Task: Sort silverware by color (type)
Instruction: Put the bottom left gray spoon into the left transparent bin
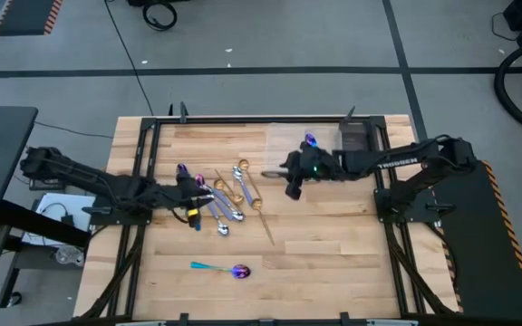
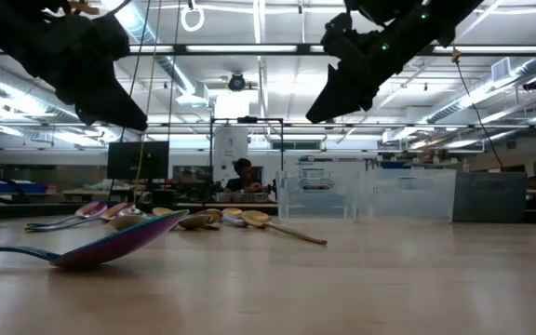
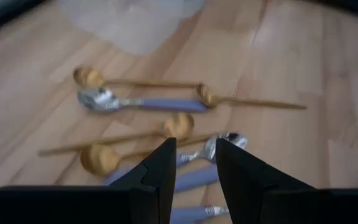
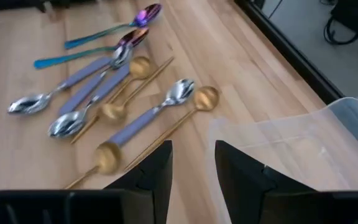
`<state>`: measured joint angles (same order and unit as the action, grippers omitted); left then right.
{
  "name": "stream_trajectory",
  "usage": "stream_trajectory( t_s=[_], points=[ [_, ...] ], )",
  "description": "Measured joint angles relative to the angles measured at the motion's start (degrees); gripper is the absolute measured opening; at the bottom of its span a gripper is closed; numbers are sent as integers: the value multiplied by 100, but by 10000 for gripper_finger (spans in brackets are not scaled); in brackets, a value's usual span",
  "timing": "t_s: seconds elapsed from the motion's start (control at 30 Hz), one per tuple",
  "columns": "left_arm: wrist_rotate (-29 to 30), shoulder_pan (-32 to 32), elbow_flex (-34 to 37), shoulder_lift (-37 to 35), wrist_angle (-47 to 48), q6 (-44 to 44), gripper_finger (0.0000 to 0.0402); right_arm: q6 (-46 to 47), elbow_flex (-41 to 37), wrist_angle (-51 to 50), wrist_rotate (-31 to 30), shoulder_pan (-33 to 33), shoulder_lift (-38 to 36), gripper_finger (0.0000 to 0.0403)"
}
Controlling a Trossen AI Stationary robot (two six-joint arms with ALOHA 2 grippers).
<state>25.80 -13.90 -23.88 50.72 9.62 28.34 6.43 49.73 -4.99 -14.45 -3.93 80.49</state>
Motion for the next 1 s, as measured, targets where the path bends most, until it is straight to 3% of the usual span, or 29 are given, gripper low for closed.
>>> stream_trajectory(
  t_s=[0.23, 0.5, 0.67, 0.83, 1.0],
  points=[
    [-246, -184, -537, 1022, 404, 260, 121, 17, -410, 583, -173, 601, 2, 130],
    [-675, -444, -1059, 1795, 1148, 211, 121, -366, -1176, 2308, -89, 1023, 2, 130],
    [-787, -548, -1402, 2207, 1746, 183, 121, -646, -1374, 2476, -75, 1110, 2, 131],
    [-798, -642, -1554, 2422, 2208, -414, 134, -627, -1600, 2464, -46, 1177, 2, 130],
    [-755, -544, -1555, 2516, 2379, -1243, 175, -527, -1772, 2584, -78, 1226, 2, 130]
  ],
)
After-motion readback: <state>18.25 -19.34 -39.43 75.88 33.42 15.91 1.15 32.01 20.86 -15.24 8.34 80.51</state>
